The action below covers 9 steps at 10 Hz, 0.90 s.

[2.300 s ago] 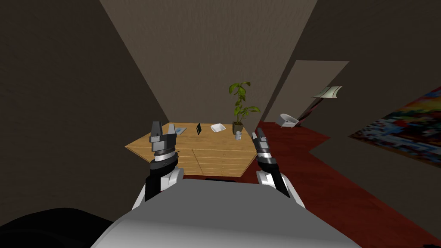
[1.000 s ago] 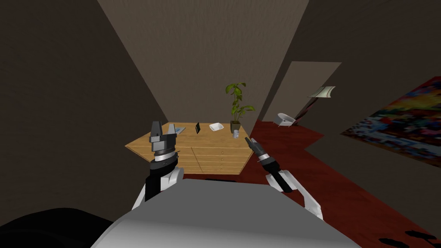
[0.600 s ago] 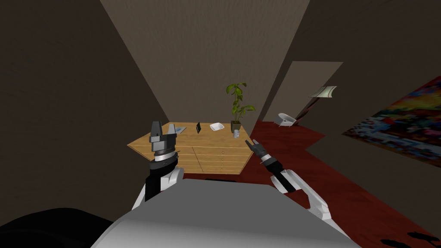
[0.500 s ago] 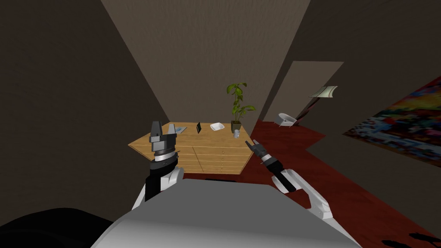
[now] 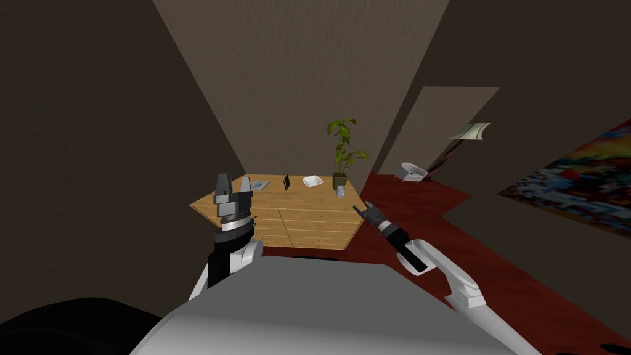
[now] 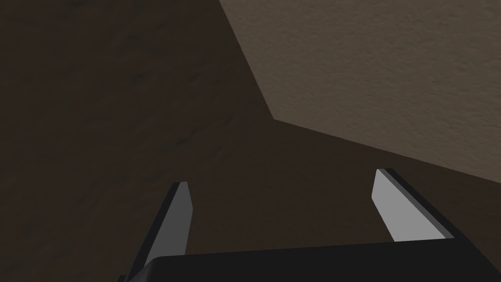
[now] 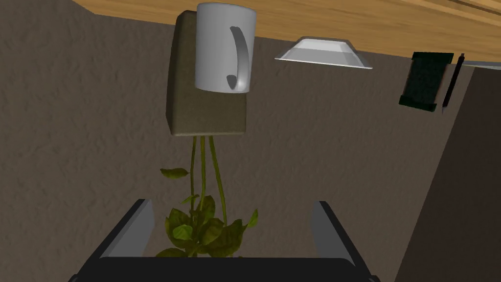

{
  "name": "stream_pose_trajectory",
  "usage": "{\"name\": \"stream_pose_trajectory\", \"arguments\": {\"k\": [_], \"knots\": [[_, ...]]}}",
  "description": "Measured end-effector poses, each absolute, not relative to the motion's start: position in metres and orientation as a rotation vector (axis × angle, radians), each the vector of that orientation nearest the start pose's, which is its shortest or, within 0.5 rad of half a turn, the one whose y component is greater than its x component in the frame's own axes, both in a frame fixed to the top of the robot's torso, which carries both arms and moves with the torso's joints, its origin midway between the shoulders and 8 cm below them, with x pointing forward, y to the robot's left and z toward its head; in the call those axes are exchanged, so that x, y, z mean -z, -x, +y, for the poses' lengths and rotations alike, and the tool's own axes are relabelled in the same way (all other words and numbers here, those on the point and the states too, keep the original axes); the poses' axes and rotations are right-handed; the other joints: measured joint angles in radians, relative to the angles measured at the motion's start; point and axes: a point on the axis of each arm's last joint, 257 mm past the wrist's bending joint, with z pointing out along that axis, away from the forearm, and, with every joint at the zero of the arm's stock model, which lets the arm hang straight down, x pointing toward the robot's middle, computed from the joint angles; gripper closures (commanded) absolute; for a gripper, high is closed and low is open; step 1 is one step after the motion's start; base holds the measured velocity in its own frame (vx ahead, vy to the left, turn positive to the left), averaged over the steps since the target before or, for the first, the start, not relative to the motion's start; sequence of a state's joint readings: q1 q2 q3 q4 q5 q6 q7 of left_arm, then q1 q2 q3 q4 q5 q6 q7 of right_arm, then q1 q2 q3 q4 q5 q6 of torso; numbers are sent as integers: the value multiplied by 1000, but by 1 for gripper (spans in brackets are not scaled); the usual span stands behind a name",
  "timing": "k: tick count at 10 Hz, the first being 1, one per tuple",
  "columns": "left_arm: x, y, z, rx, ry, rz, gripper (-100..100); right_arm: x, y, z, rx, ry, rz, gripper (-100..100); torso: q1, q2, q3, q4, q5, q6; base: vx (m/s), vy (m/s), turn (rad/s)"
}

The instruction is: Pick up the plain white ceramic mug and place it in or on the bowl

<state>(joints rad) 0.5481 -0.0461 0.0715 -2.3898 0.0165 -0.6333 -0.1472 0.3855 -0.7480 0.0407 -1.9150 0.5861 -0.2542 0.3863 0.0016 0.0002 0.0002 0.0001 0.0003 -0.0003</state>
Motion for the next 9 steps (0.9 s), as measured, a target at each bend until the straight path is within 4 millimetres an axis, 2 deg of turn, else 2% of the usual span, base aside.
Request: {"name": "stream_pose_trajectory", "arguments": {"k": [2,5,9], "knots": [[-80,-286,300,1116,477,463,0,206,-424,-319,-98,491,1624,-100,2,0,0,0,0,0,-11,46,48],[-80,-286,300,1116,477,463,0,214,-427,-347,43,648,1647,-100,2,0,0,0,0,0,1,59,83],[-80,-286,300,1116,477,463,0,225,-430,-401,283,904,1666,-100,4,-2,-1,0,1,0,21,82,122]]}}
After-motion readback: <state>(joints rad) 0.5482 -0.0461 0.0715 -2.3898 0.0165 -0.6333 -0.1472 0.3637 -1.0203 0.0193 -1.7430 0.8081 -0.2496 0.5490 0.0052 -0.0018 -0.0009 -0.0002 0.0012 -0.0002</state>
